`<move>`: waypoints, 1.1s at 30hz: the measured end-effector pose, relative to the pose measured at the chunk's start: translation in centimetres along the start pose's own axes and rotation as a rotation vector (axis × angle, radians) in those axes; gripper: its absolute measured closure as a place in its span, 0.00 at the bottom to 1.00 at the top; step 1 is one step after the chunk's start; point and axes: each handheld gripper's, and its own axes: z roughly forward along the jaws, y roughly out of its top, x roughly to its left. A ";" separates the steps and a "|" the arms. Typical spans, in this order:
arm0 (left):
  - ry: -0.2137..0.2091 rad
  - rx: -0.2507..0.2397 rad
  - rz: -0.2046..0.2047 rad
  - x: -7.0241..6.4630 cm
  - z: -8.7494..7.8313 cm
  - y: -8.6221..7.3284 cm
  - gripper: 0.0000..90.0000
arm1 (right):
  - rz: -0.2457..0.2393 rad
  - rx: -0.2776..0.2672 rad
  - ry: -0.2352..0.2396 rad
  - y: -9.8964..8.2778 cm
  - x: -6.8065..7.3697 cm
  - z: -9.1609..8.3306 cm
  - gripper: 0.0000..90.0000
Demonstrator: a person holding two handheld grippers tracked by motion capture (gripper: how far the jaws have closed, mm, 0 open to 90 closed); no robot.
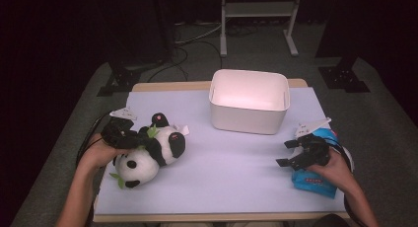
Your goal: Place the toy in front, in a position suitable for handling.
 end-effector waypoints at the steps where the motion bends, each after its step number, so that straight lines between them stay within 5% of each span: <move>1: -0.003 -0.001 0.004 -0.1 0.0 0.1 0.84 | 0.006 -0.002 0.001 0.0 0.0 -0.1 0.21; 15: -0.067 0.005 0.060 -1.9 0.9 2.4 0.84 | 0.018 -0.017 0.003 -0.3 -0.4 -0.5 0.21; 33: -0.182 -0.007 0.224 -6.4 4.3 8.6 0.84 | 0.051 -0.029 -0.003 -0.8 -0.9 -1.0 0.21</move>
